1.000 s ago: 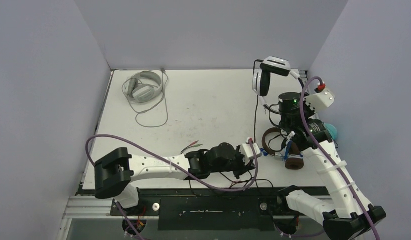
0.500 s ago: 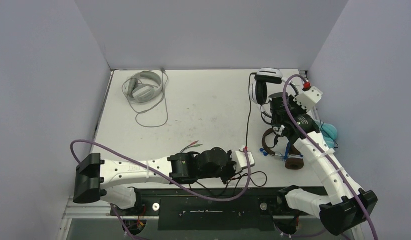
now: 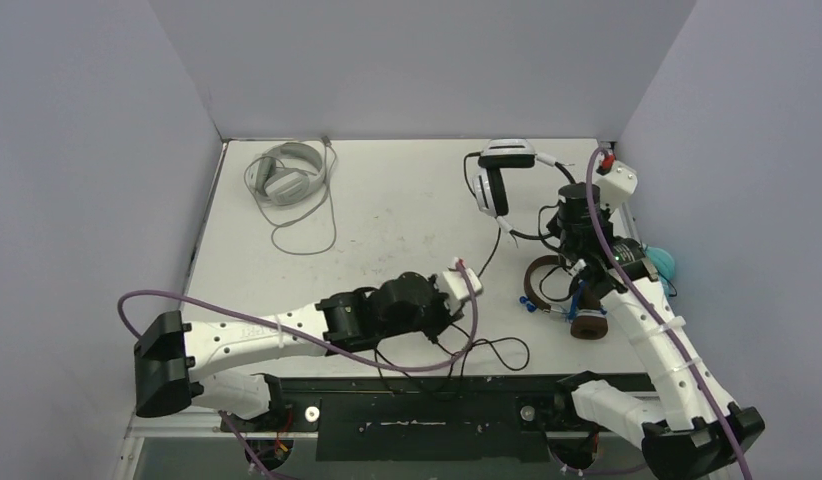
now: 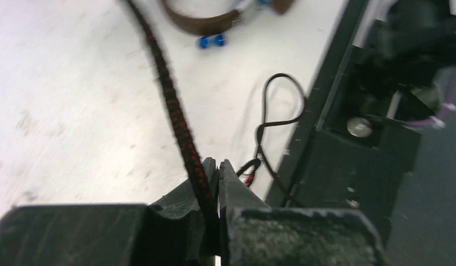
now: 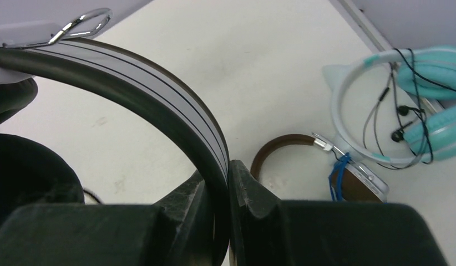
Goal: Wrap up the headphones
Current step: Wrap the headphones cable around the headphones.
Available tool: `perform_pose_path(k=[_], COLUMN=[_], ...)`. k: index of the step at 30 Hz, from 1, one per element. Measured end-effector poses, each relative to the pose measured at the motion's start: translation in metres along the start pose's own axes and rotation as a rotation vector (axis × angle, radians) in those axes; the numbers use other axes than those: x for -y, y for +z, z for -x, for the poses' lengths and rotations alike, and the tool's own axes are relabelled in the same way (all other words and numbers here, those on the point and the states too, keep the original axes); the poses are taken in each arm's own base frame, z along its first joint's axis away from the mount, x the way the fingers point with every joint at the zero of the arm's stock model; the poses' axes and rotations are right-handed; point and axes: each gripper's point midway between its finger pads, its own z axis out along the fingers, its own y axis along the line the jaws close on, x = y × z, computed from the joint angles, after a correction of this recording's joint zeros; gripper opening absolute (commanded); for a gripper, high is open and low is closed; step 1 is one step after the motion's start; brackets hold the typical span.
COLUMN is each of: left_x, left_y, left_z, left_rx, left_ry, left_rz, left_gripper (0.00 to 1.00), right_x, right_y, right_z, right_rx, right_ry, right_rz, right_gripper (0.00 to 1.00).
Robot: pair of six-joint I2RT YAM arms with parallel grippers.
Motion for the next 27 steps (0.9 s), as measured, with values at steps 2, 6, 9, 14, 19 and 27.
perform_pose_path(k=[2,6,9,14,19,27], left_x=[-0.035,-0.101,-0.123,-0.148,-0.202,-0.217], left_y=[-0.002,-0.008,-0.011,-0.012,-0.015,0.005], left_z=[-0.009,-0.034,-0.051,-0.052,-0.051,-0.029], left_rx=[0.006,0.025,0.028,0.071,0.152,0.301], left_ry=[-0.09,-0.271,-0.355,-0.434,-0.558,-0.667], left_rz=[0.051,0.16,0.182,0.181,0.224,0.096], left_gripper=[0.0,0.0,0.0,0.0,0.0,0.0], right_x=[-0.01,-0.028,-0.045,-0.073,-0.091,-0.076], right_y=[-0.013,-0.044,-0.072,-0.119,-0.167,-0.177], right_z=[0.006,0.021,0.033,0.035,0.017,0.015], right_rx=[0.001,0.014,0.022,0.011,-0.045,-0.021], right_ry=[-0.007,-0.028,-0.071,-0.169,-0.263,-0.252], right_rz=[0.1,0.287,0.445,0.738,1.031,1.019], right_gripper=[0.0,0.0,0.0,0.04,0.0,0.0])
